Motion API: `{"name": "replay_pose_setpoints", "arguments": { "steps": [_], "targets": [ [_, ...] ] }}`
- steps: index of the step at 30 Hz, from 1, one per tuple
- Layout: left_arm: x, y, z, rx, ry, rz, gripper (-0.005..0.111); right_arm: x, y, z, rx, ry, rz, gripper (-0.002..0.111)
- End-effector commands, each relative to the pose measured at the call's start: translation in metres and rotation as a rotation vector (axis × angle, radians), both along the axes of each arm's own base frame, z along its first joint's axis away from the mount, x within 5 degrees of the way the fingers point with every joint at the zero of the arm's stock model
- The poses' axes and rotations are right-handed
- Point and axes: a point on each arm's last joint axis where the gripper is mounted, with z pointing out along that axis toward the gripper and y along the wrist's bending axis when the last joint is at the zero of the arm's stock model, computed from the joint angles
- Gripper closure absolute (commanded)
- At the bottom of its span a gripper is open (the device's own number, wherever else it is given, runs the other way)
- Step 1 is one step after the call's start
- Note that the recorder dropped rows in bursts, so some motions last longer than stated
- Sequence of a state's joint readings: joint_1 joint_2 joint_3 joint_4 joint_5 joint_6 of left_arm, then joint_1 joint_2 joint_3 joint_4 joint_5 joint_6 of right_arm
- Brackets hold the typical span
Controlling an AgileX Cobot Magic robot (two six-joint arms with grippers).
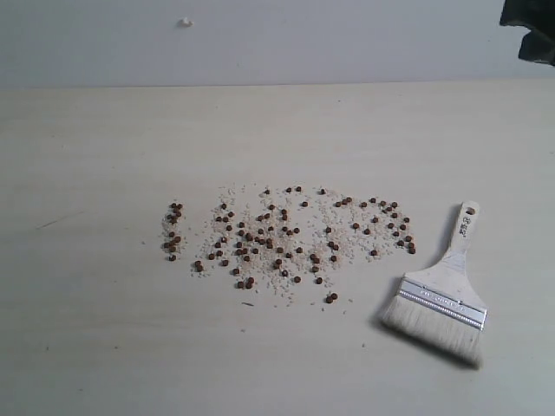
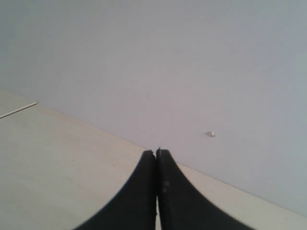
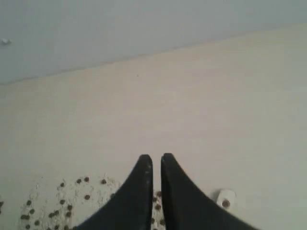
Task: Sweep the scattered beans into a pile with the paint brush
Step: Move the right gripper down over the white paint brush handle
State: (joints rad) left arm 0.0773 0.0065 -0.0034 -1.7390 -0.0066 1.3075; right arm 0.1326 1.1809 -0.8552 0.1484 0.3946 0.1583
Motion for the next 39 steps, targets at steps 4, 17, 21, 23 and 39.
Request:
{"name": "replay_pose_setpoints", "arguments": {
  "steps": [4,17,21,23,39],
  "targets": [
    [0.0,-0.001,-0.001,-0.002,-0.003,-0.009,0.107,0.014,-0.009,-0.014,-0.088,0.32,-0.13,0.08],
    [0.0,-0.001,-0.001,-0.002,-0.003,-0.009,0.107,0.025,-0.003,-0.1,-0.049,0.572,-0.18,0.046],
    [0.0,-0.002,-0.001,-0.002,-0.004,-0.033,0.107,0.041,0.003,-0.11,0.038,0.502,-0.196,0.046],
    [0.0,-0.002,-0.001,-0.002,-0.004,-0.033,0.107,0.043,0.005,-0.113,0.08,0.501,-0.212,0.046],
    [0.0,-0.002,-0.001,-0.002,-0.004,-0.033,0.107,0.043,0.008,-0.113,0.143,0.515,-0.238,0.046]
  ]
}}
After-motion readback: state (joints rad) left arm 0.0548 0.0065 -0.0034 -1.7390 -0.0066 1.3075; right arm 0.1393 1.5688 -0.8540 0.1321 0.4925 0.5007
